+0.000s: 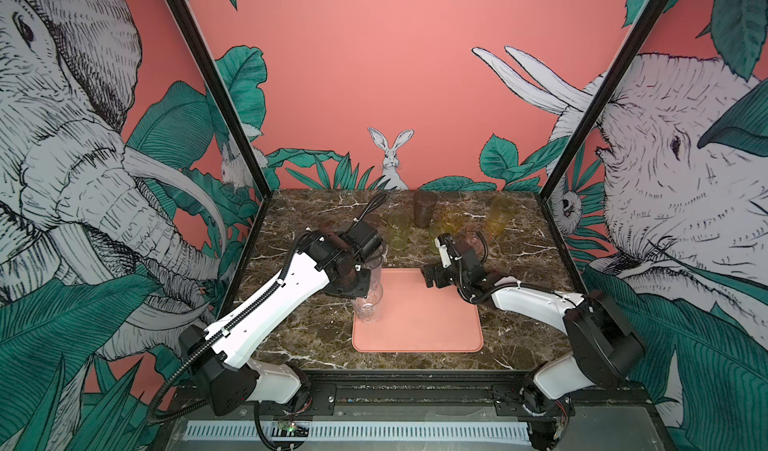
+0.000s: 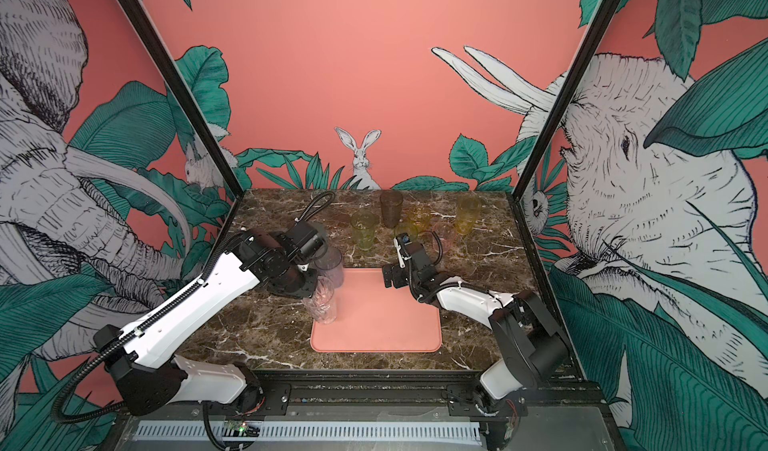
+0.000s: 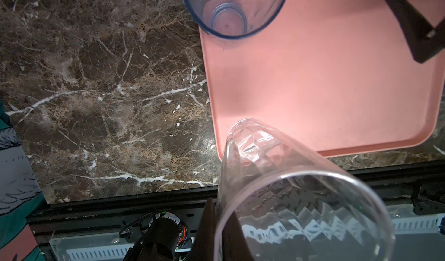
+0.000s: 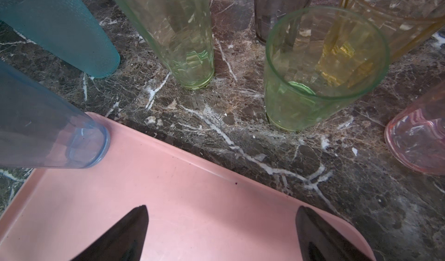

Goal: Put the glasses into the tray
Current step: 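Lower the plain clear glass onto the tray beside the blue-rimmed glass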

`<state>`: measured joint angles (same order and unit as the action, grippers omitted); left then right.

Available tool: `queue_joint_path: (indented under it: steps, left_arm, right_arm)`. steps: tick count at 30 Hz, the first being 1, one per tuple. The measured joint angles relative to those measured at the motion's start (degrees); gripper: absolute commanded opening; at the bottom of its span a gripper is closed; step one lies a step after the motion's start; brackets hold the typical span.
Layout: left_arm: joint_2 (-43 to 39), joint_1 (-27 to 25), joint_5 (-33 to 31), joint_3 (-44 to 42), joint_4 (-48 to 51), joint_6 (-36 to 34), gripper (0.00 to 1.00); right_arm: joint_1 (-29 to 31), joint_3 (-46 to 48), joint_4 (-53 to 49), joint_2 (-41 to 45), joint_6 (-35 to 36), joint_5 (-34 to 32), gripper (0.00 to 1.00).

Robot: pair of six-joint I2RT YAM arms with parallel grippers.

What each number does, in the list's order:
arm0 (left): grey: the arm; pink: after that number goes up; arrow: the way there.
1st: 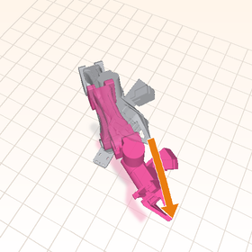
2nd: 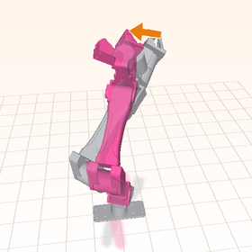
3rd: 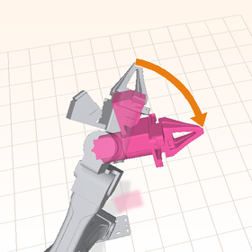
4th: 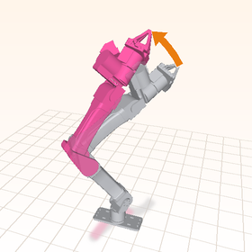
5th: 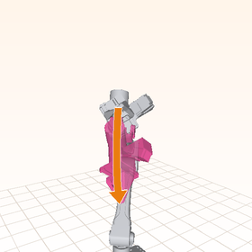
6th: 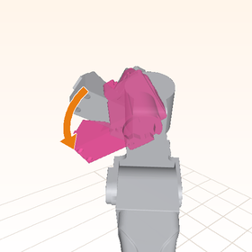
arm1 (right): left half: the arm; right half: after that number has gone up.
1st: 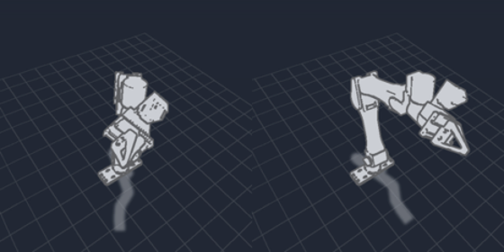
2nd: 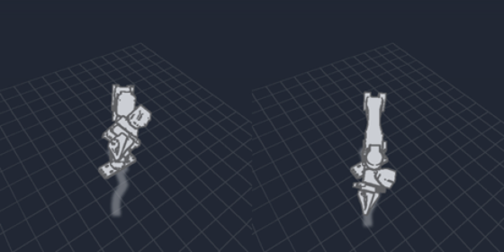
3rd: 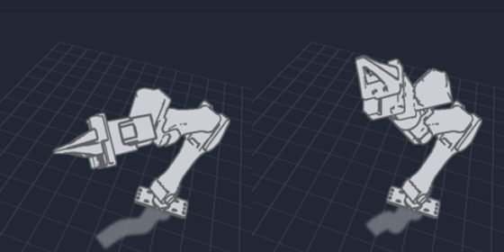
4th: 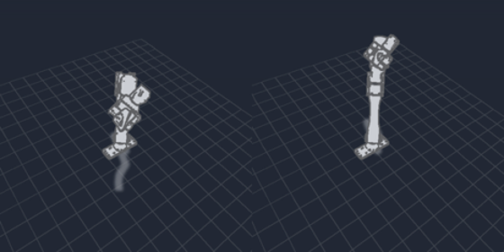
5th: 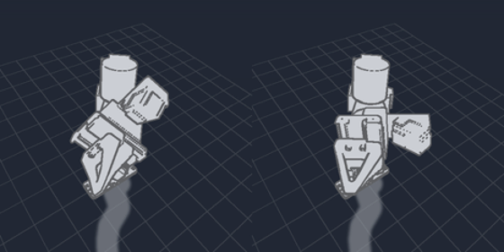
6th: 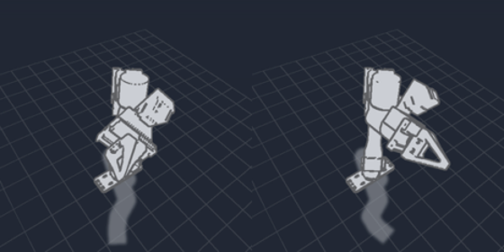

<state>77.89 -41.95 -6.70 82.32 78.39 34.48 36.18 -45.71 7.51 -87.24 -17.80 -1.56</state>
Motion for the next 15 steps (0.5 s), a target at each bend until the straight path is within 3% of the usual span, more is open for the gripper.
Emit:
queue_joint_path:
  steps: [15]
  left_arm:
    - [0.15, 5.42, 0.31, -5.22, -8.72, -1.53, 0.0]
  right_arm:
    - [0.0, 0.0, -0.5, -0.15, 0.0, -0.09, 0.98]
